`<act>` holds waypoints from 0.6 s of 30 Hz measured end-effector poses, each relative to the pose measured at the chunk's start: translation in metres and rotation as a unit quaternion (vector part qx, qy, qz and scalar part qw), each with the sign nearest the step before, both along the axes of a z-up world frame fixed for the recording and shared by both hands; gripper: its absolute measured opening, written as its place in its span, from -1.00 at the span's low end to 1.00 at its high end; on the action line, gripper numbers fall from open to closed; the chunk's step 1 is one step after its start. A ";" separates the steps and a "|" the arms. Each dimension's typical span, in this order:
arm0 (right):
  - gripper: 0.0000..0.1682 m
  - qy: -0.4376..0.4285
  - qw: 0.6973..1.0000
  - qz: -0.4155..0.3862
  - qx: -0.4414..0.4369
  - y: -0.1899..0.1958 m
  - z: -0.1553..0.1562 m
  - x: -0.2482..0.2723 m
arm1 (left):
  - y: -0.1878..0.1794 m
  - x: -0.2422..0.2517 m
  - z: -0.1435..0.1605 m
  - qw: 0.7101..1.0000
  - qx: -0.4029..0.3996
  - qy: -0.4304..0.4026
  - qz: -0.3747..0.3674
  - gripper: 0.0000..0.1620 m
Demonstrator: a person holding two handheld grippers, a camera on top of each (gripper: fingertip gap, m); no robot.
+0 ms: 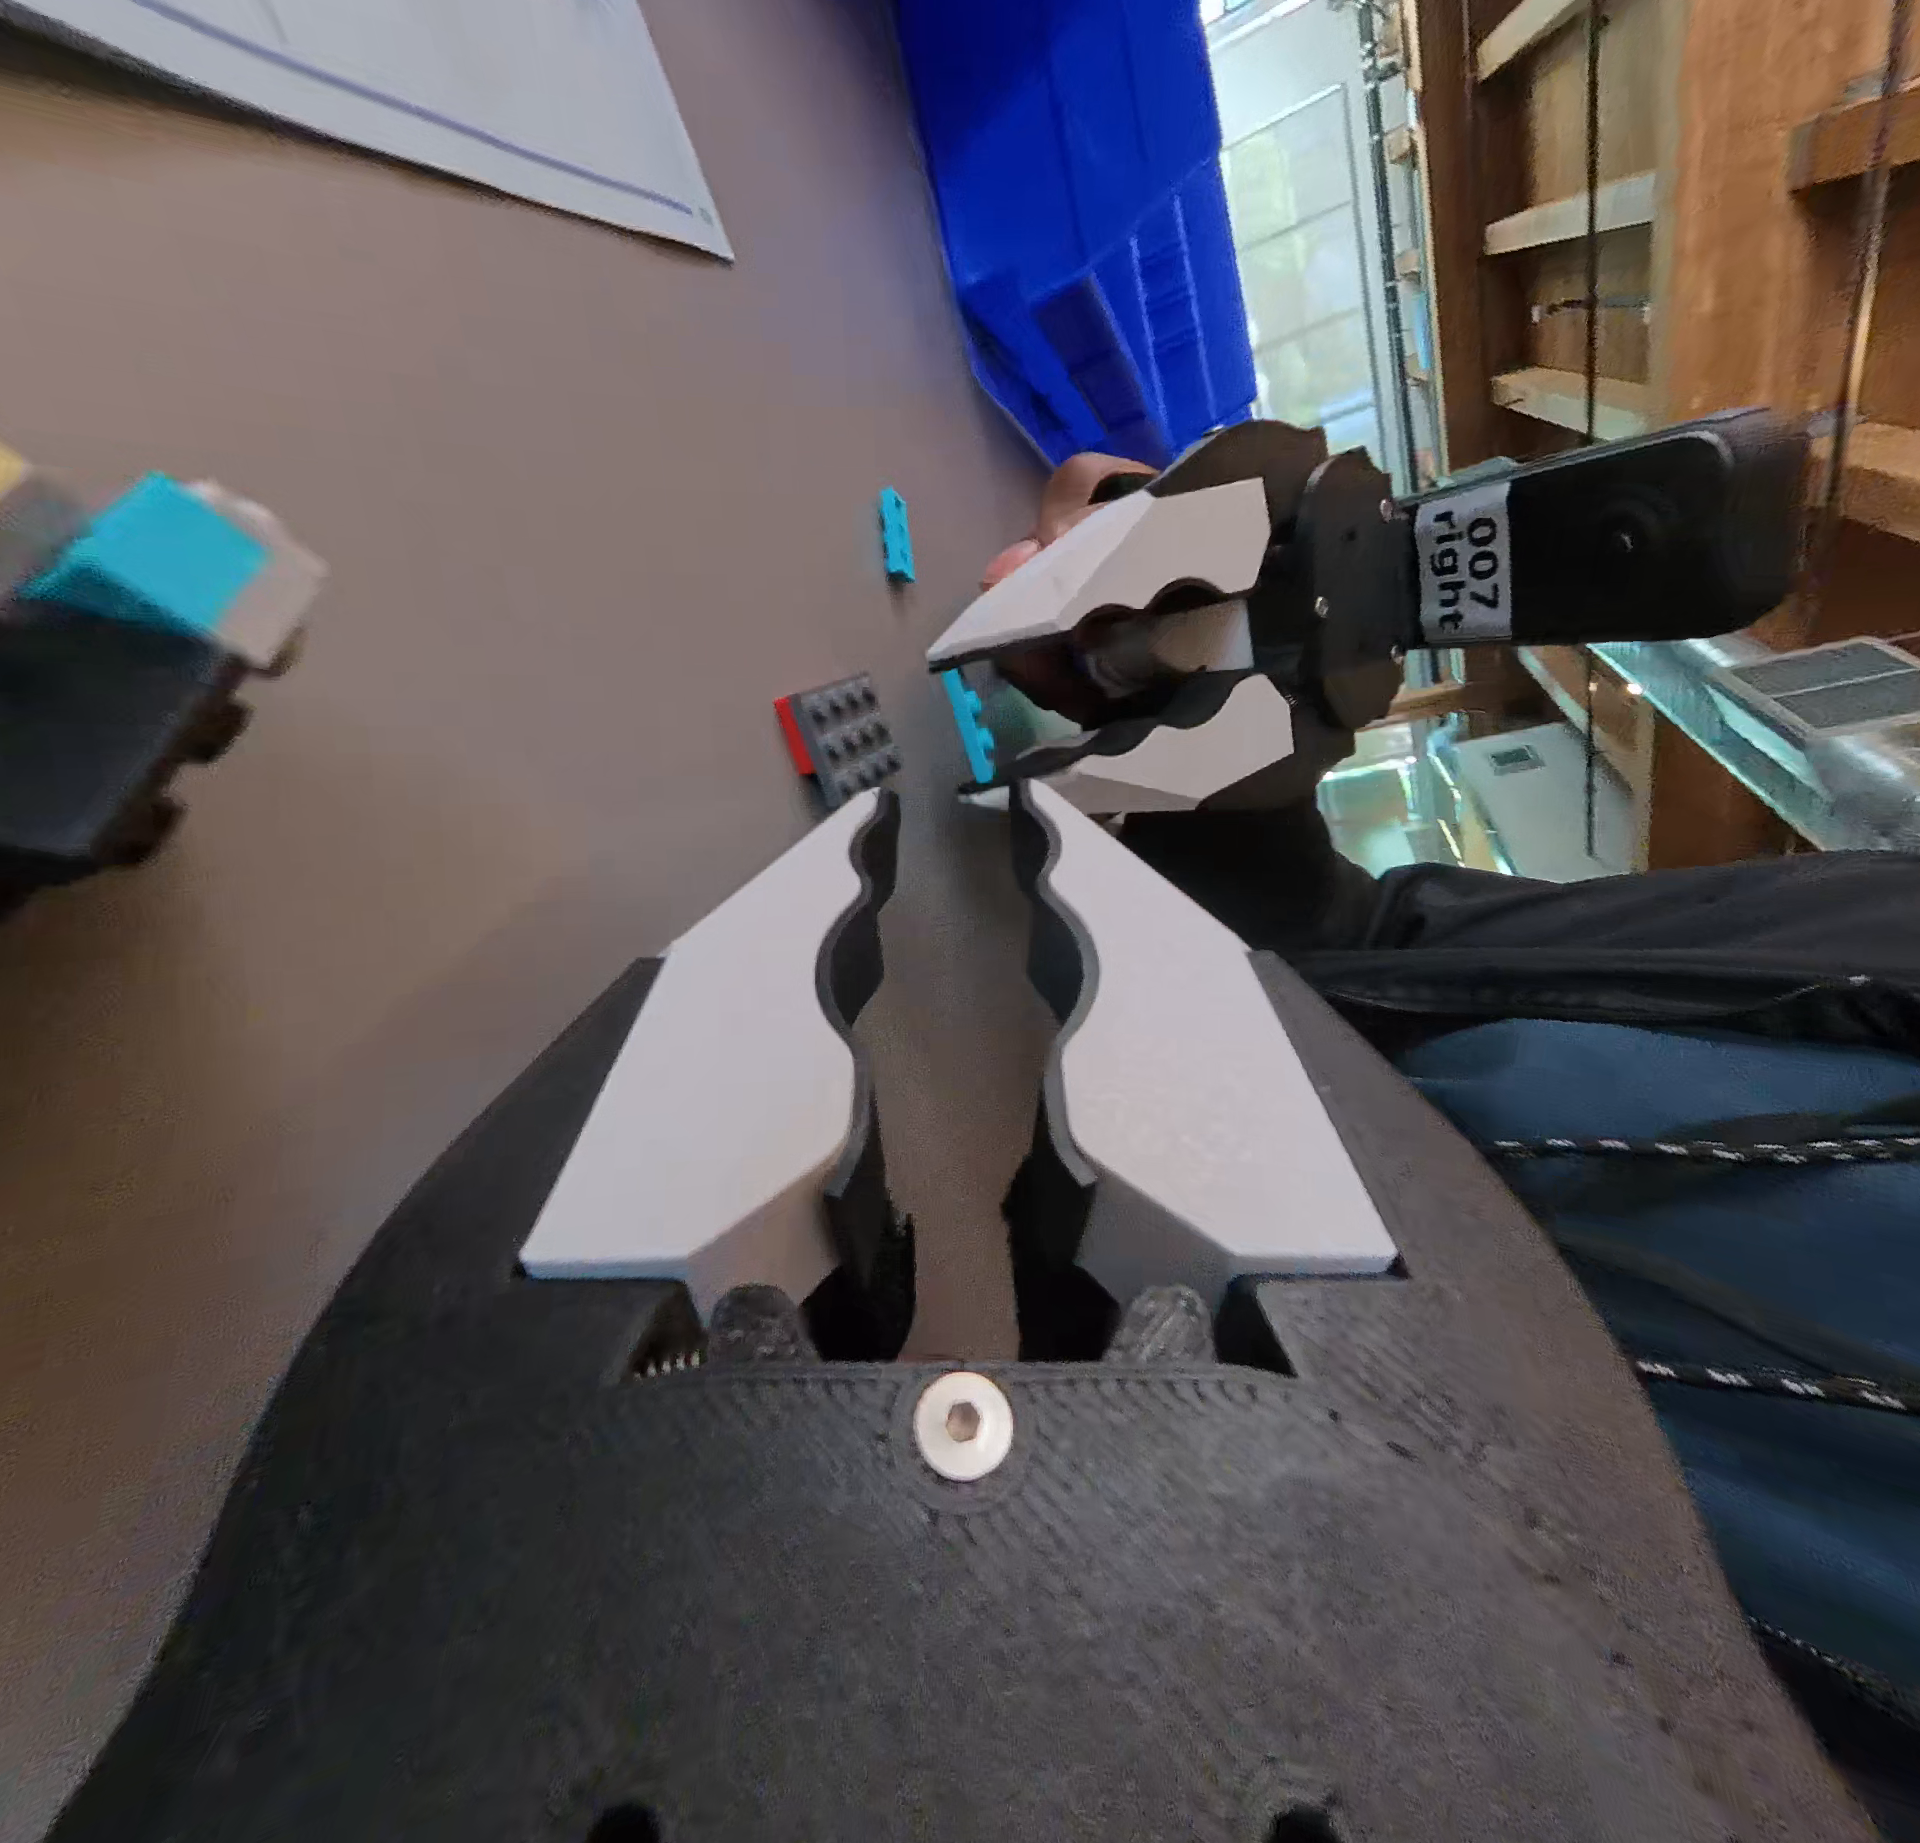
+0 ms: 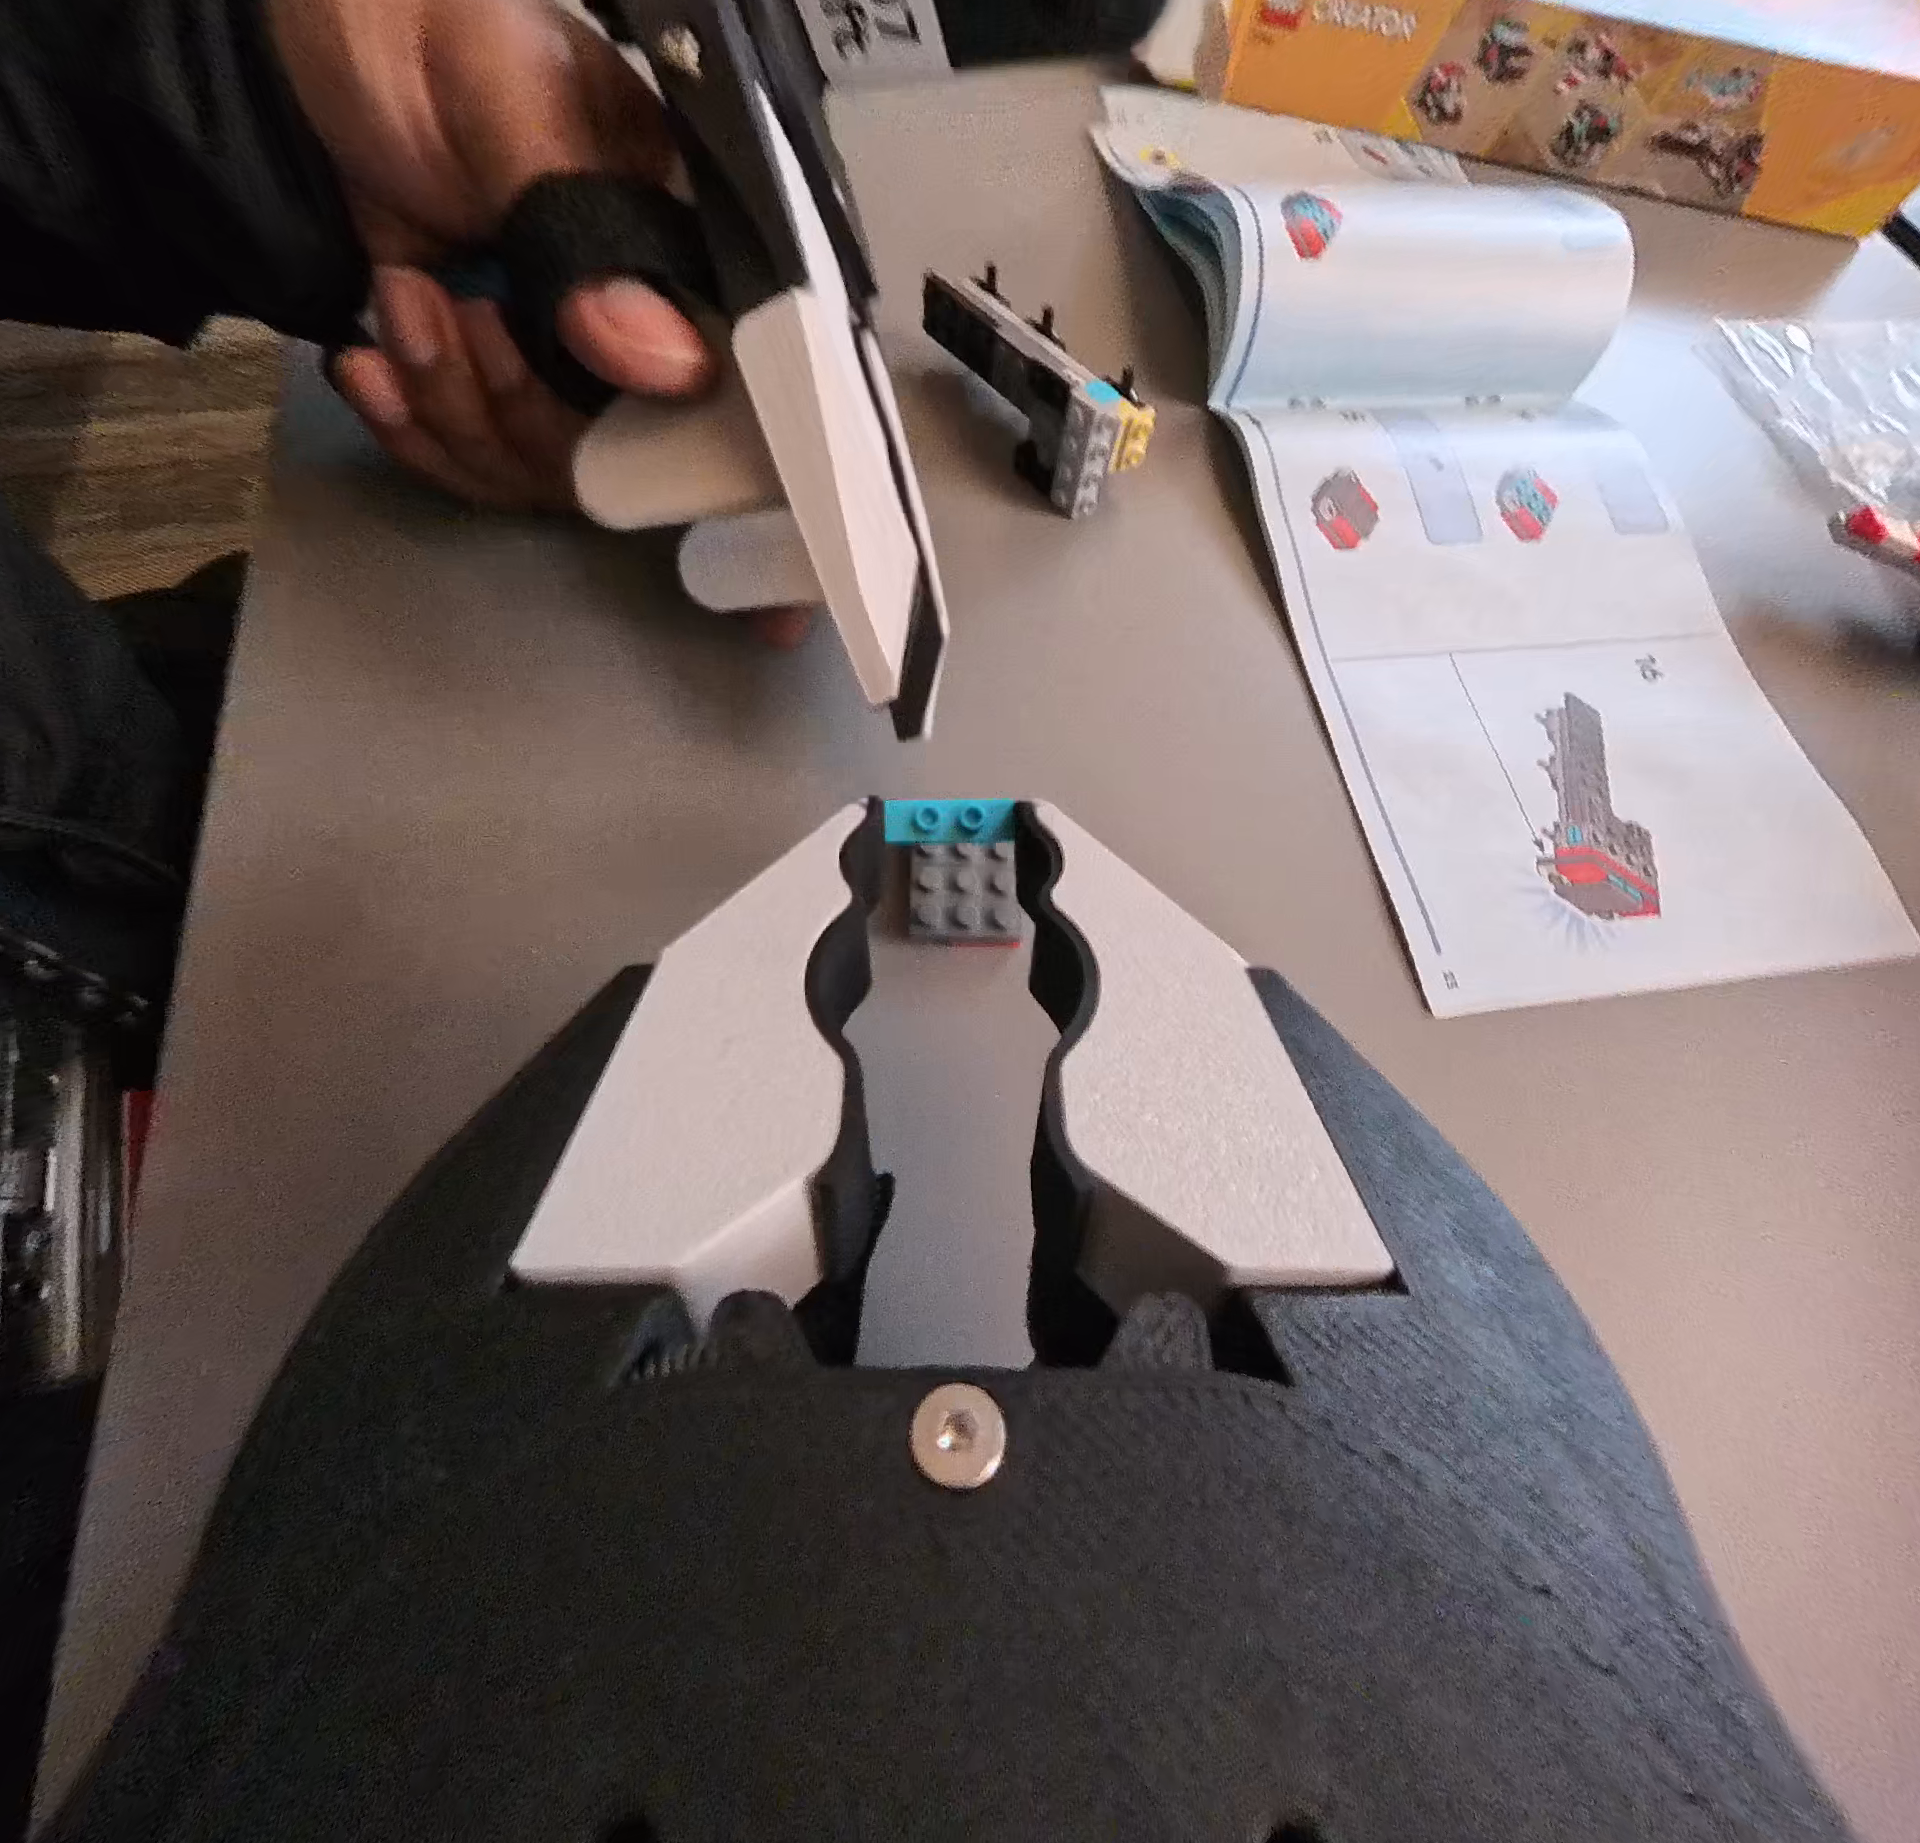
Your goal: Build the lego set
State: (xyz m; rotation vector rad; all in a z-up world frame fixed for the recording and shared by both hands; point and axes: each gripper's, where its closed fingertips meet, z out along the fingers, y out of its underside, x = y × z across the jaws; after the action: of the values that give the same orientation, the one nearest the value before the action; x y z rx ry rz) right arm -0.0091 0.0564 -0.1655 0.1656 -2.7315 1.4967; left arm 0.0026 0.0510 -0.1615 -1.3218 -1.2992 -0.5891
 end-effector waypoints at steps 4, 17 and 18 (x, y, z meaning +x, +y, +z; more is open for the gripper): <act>-0.70 0.004 0.999 -0.021 0.029 0.001 -0.008 -0.005 | -0.006 0.001 0.003 1.000 0.005 0.010 0.012 -0.73; -0.70 -0.003 0.998 -0.023 0.055 0.000 -0.016 -0.005 | -0.004 0.003 0.000 1.000 -0.015 0.020 0.006 -0.74; -0.70 -0.005 0.998 -0.024 0.054 0.000 -0.015 -0.005 | -0.004 0.003 0.000 1.000 -0.015 0.020 0.006 -0.74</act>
State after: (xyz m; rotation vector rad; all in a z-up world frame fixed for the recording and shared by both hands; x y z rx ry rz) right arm -0.0138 0.0564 -0.1807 0.0944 -2.8047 1.3423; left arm 0.0058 0.0472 -0.1618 -1.3437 -1.2873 -0.5346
